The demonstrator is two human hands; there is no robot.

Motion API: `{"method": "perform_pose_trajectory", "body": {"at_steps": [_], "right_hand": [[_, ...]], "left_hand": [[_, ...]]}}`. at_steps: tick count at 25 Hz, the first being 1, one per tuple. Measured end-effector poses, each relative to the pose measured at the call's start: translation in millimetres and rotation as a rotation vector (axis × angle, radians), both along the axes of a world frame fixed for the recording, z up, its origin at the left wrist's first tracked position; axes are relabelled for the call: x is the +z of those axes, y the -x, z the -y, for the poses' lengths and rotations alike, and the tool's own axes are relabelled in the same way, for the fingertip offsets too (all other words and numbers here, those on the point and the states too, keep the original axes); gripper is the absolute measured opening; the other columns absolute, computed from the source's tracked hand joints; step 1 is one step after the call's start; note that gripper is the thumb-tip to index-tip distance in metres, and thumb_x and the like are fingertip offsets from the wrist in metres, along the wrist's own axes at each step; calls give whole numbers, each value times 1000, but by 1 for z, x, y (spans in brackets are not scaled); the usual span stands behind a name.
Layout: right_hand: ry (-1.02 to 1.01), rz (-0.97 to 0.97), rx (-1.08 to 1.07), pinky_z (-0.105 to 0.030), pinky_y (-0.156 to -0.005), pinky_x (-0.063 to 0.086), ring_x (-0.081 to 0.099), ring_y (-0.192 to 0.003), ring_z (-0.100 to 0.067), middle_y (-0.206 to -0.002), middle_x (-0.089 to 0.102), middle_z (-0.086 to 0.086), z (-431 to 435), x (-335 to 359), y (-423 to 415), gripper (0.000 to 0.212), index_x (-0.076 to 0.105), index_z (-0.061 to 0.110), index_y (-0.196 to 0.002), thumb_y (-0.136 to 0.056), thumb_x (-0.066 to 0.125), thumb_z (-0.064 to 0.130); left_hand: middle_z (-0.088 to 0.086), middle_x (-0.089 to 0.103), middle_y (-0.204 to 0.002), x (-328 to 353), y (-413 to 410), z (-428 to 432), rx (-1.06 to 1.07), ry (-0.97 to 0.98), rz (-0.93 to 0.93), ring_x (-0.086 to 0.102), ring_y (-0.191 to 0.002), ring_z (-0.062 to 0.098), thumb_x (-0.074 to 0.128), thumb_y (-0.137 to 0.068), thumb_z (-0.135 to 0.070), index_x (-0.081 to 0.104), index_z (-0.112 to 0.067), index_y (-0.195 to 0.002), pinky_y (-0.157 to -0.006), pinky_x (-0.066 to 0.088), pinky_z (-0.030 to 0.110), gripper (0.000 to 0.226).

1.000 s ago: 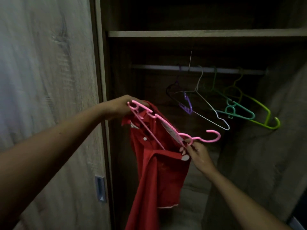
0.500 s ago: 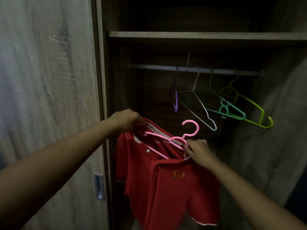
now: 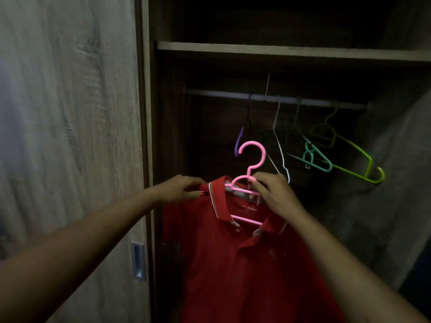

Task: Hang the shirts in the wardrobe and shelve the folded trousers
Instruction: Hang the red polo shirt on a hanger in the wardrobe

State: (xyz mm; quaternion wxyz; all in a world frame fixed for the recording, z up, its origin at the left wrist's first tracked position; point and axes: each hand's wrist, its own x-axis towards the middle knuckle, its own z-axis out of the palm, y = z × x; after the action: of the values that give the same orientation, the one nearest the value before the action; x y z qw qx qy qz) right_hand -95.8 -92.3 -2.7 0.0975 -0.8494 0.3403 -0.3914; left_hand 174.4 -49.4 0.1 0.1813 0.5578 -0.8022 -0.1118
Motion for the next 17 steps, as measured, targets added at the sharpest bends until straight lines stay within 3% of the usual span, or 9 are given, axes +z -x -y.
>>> {"method": "perform_pose_trajectory", "body": {"at_steps": [2,4,7,10,14,17], "right_hand": [[20,7,35,-25,-61,48,63,-60,-6,-68,68,3,-5,10,2,18,67,16,-77,-92,57,15],[11,2,44,-17,-69,45,63,-73,-4,-78,70,4,-6,16,10,13,71,14,-86,-90,58,12],[-177,-57,-1,-21,-85,46,63,-90,-6,-97,71,4,4,23,45,14,71,15,-100,-88,63,20],[-370,-189,8,-26,-79,49,64,-83,-8,-89,72,2,5,29,80,8,72,21,-84,-84,66,27],[-550,-13,153,-22,-70,52,65,-81,-11,-89,71,-4,-17,39,84,18,70,9,-89,-85,63,24],[-744,144,192,-24,-65,55,69,-75,-16,-86,73,-7,-37,51,74,15,70,11,-91,-90,56,13]], "left_hand": [[-2,69,-105,-12,1,0,-7,71,-176,64,-97,8,53,-96,-22,66,-20,-107,-85,50,25,17],[-1,72,-96,-19,-1,2,32,114,-346,66,-93,10,56,-94,-20,70,-18,-98,-82,50,26,14],[-14,72,-90,-19,-12,6,77,167,-417,65,-89,1,58,-93,-19,71,-25,-94,-81,48,19,14],[-8,72,-87,-16,-25,9,129,185,-453,65,-85,3,58,-93,-18,71,-25,-93,-82,50,29,15],[-17,71,-77,-14,-27,12,147,184,-516,63,-75,-5,57,-94,-17,70,-30,-86,-76,50,27,20],[-11,70,-86,-9,-21,16,176,202,-529,62,-78,-6,57,-94,-15,69,-28,-92,-80,50,26,18]]}}
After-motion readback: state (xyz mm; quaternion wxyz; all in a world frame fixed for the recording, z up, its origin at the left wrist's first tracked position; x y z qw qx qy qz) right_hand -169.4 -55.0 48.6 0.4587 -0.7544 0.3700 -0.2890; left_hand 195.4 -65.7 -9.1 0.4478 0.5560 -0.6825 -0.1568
